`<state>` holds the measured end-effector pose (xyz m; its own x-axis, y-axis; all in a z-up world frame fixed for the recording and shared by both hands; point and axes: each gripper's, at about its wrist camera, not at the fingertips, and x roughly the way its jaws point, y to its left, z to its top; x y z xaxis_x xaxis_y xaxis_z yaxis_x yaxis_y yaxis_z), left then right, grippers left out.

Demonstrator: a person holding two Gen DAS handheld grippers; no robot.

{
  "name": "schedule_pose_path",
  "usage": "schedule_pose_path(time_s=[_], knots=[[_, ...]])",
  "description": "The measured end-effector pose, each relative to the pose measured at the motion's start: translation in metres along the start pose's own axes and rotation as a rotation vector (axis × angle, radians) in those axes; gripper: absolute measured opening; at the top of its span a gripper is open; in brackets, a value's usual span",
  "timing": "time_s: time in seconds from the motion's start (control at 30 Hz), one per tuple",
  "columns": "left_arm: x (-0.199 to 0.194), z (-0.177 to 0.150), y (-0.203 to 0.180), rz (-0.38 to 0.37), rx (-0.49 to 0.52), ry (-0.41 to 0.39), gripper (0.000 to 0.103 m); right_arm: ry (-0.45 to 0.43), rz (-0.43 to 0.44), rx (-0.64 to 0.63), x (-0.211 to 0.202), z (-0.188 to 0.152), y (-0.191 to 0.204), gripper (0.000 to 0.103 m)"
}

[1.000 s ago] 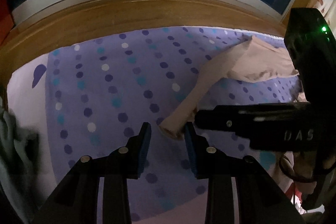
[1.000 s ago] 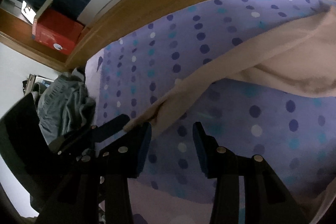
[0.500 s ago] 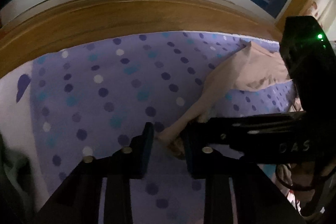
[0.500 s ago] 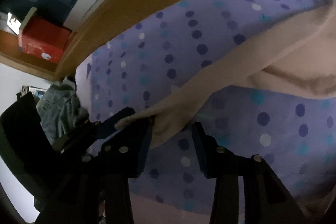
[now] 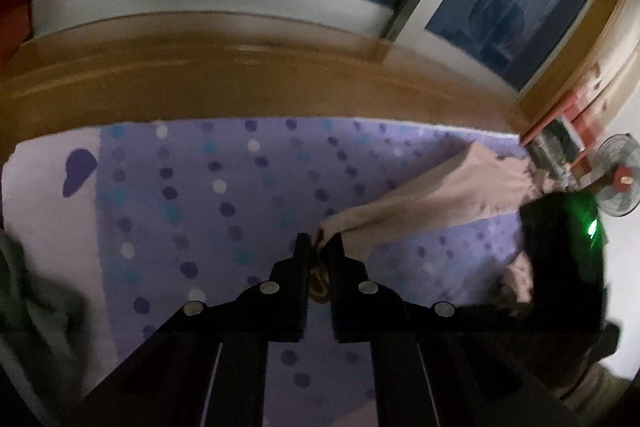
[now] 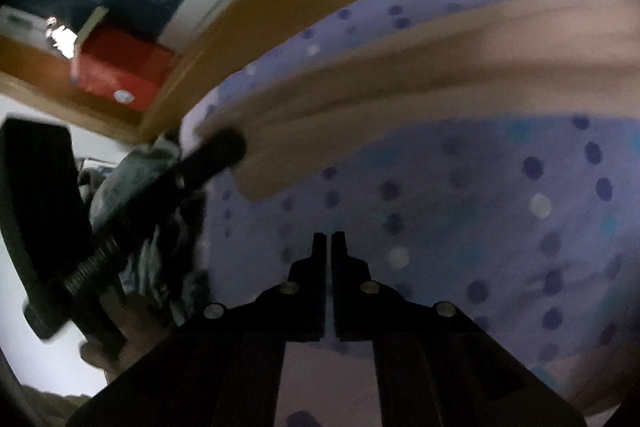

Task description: Fold clothes

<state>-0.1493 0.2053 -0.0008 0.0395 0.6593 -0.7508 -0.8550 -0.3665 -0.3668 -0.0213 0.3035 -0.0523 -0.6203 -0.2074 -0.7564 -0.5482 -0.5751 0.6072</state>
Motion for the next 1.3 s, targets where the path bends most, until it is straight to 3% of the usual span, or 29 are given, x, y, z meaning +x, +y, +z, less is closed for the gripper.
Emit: schedule_pose_path(time_s=[0.1,0.17,0.37,0.43,0.6,0.7,0.83,0.97,1.03,1.07,1.1,1.13,1.17,1.3], knots=[[-0.005,0.005,0.002,0.093,0.028,-0.011,0.003,-0.035,-0.017,-0.054,-0.005,-0.006,0.009,0.002],[0.003,0.008,0.011,0.123,0.02,0.014,0.003,-0.088,-0.133,-0.144,-0.011,-0.009,0.018,0.003],[0.031,0.005,0.036,0.066,-0.026,0.128,0.003,-0.117,-0.329,-0.317,-0.013,-0.006,0.02,0.005],[0.034,0.002,0.034,0.047,-0.009,0.146,0.004,-0.115,-0.357,-0.351,-0.01,-0.001,0.017,0.011],[0.05,0.005,0.033,0.029,0.007,0.179,0.018,-0.114,-0.379,-0.508,0.001,-0.006,0.031,0.055],[0.059,0.01,0.037,0.058,-0.014,0.183,0.018,-0.126,-0.405,-0.631,0.016,-0.02,0.05,0.059],[0.061,0.012,0.039,0.052,0.006,0.185,0.018,-0.131,-0.458,-0.714,0.035,-0.031,0.062,0.059],[0.067,0.02,0.038,0.031,0.006,0.173,0.019,-0.133,-0.446,-0.632,0.046,-0.025,0.056,0.057],[0.073,0.024,0.037,0.003,0.006,0.176,0.019,-0.16,-0.448,-0.598,0.045,-0.022,0.053,0.047],[0.076,0.026,0.036,-0.011,0.008,0.17,0.019,-0.171,-0.453,-0.586,0.044,-0.02,0.051,0.035],[0.078,0.028,0.034,-0.012,0.007,0.162,0.01,-0.181,-0.459,-0.575,0.043,-0.017,0.05,0.016],[0.078,0.03,0.033,-0.008,0.003,0.156,0.006,-0.186,-0.47,-0.567,0.042,-0.015,0.049,0.006],[0.078,0.031,0.032,-0.004,0.0,0.149,0.006,-0.182,-0.466,-0.54,0.039,-0.01,0.045,0.004],[0.053,0.046,0.03,0.027,-0.011,0.052,0.006,-0.23,-0.315,-0.446,0.007,0.009,0.055,0.004]])
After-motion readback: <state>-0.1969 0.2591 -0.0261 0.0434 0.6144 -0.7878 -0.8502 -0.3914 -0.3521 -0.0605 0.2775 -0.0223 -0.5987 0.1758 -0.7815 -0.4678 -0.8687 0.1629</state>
